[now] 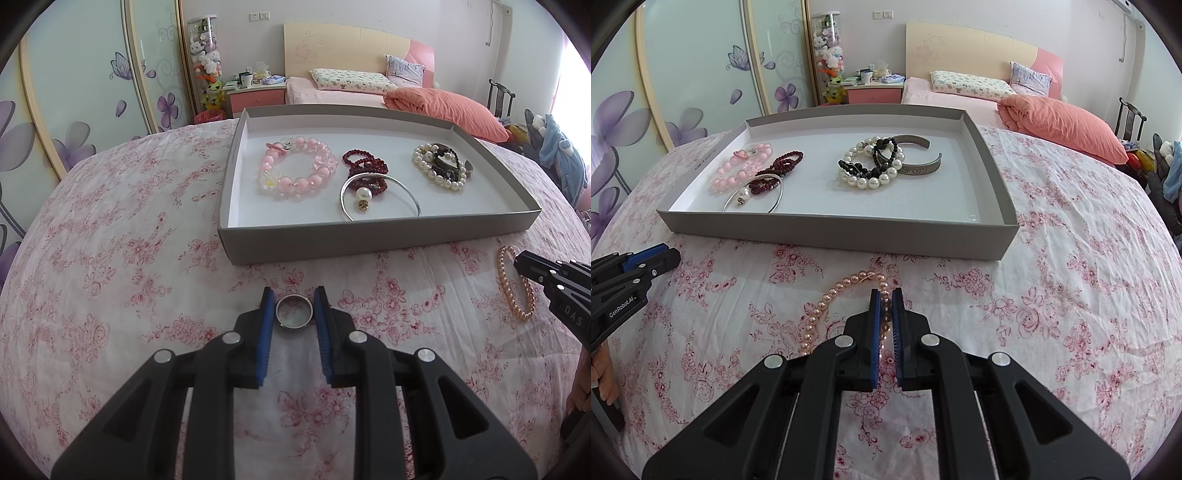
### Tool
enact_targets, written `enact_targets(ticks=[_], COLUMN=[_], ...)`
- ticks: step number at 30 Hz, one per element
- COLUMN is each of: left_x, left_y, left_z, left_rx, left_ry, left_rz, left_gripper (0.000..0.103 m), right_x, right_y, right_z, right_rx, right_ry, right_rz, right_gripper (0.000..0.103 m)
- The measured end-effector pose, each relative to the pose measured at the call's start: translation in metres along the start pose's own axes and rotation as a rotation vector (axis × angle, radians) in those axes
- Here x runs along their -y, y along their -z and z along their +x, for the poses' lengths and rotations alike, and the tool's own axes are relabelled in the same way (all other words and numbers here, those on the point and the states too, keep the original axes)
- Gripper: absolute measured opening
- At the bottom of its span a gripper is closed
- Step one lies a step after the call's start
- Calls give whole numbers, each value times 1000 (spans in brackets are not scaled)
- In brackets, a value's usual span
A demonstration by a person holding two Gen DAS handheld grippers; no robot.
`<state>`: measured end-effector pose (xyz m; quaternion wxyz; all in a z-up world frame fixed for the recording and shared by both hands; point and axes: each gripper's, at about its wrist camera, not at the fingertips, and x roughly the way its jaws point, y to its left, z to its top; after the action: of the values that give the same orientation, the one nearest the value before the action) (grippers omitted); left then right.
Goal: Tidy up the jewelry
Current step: 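Carry the ring in left tool over the tray while right tool carries the pink pearls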
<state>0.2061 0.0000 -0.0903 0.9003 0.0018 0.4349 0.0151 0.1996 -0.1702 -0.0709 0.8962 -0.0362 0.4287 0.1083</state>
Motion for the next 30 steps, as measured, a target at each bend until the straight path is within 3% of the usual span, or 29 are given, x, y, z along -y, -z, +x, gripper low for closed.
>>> enact_targets(ticks=[16,19,30], left_x=[0,-2,-1], left_y=[0,-1,-7], left_z=[0,-1,-64], left_rx=[0,6,241], left_ry=[0,32,73], left_rz=[0,-11,-41], left_gripper=[22,22,22], right_x=[3,8,5], right_y=[0,-1,-16], right_z=[0,-1,-74], right_rx=[0,8,294], right_ry=[-16,-47,-176], right_rz=[15,50,106], right_gripper=[7,7,7])
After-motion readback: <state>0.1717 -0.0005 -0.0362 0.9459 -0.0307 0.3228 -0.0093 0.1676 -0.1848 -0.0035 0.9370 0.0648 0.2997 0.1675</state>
